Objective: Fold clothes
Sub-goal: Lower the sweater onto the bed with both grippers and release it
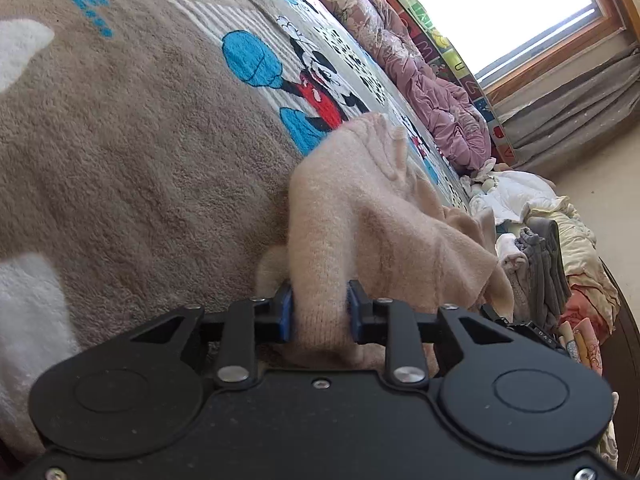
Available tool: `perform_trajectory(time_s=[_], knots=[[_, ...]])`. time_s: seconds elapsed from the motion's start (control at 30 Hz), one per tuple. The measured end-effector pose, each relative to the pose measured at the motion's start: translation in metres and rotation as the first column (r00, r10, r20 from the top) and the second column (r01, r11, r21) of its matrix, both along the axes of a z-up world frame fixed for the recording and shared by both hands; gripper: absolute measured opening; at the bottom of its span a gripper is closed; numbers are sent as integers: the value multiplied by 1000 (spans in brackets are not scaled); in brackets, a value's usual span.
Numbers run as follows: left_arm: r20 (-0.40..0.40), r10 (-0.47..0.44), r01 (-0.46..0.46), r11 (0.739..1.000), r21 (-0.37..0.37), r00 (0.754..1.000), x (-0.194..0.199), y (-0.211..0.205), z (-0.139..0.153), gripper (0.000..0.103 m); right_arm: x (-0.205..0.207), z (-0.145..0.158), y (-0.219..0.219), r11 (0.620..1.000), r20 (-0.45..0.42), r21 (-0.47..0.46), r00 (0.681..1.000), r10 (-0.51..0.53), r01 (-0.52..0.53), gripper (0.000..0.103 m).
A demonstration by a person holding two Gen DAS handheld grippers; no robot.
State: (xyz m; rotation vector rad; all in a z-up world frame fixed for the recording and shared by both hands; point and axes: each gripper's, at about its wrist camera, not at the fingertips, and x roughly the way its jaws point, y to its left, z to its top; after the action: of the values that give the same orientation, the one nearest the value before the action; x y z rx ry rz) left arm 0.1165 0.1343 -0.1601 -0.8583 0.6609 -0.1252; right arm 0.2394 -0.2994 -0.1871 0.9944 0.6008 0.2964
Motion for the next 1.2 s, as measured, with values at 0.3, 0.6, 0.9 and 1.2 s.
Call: perform_trajectory(time_s=[0.3,0.6,0.9,1.2], knots=[[214,-26,43,996,-74,976,-27,11,40,17,-86,43,-17,993,101,113,994,-53,42,12],[-16,127,-128,983,-135,992,-50,44,25,20,-179,18,-23,982,-55,132,990,-129,135,12],[-85,168,-180,972,-151,982,-71,57,28,55,-202,-3,-19,975,-177,42,962,-209,219,70],[-150,54,-51,998,27,987,-48,12,16,19,-155,-4,-17,976,-98,-102,974,-204,194,51]])
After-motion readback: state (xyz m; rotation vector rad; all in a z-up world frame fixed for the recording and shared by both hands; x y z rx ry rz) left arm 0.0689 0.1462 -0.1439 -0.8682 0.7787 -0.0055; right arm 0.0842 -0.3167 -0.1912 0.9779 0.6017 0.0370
